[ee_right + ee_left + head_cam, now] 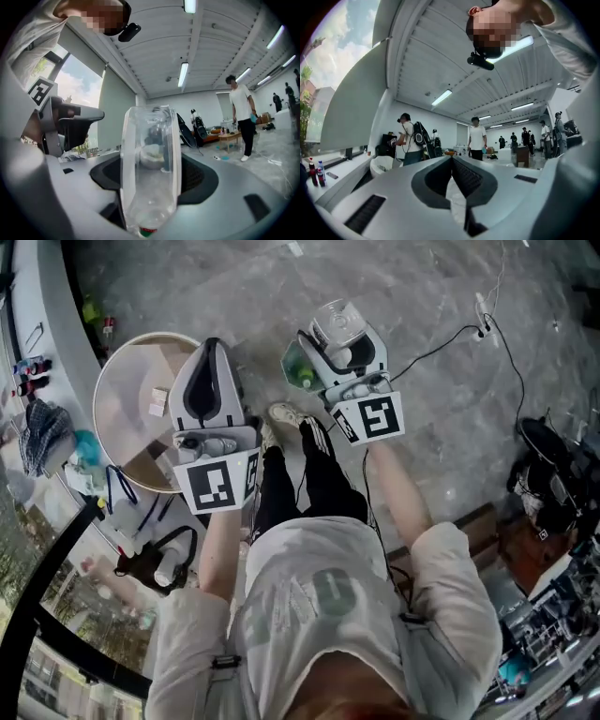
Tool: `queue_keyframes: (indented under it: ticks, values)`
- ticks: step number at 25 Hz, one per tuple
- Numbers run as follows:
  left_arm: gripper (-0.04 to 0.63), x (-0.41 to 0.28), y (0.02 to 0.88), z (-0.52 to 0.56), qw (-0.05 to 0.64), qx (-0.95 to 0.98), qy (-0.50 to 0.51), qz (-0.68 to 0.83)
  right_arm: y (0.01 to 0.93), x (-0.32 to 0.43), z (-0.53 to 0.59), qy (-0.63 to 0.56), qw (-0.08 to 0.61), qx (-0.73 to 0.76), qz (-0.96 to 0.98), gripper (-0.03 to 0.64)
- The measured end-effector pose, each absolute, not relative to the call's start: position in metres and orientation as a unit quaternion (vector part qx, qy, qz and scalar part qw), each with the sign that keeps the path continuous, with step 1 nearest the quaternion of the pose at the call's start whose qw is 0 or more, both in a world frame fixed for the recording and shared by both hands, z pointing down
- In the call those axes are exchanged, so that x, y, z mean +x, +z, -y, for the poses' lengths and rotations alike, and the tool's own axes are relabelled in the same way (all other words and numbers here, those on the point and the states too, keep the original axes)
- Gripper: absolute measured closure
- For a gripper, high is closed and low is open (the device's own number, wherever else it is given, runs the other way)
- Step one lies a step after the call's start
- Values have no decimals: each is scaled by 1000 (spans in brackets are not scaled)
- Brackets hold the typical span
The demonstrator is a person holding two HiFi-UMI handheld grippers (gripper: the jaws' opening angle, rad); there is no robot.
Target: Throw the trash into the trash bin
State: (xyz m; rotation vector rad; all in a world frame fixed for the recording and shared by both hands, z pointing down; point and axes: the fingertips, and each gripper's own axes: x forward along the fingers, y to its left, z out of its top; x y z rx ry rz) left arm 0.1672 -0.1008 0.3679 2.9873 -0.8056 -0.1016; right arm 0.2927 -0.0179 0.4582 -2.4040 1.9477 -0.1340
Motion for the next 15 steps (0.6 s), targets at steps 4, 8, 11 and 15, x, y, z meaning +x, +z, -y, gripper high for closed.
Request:
queue_keyframes:
  ticks: [4,8,11,15]
  values:
    - [583,180,456,102,46,966,19,252,574,302,2,-99,-16,-782,-616,302]
    - [583,170,515,90,76,964,72,244,657,289,-10,-144,-54,-775,-613,302]
    - [583,162,539,81,86,964,96,234,694,280,-17,-161,-71,-773,-609,302]
    - [583,151,559,83,89,963,107,232,731,262,-17,-172,-85,-761,-620,302]
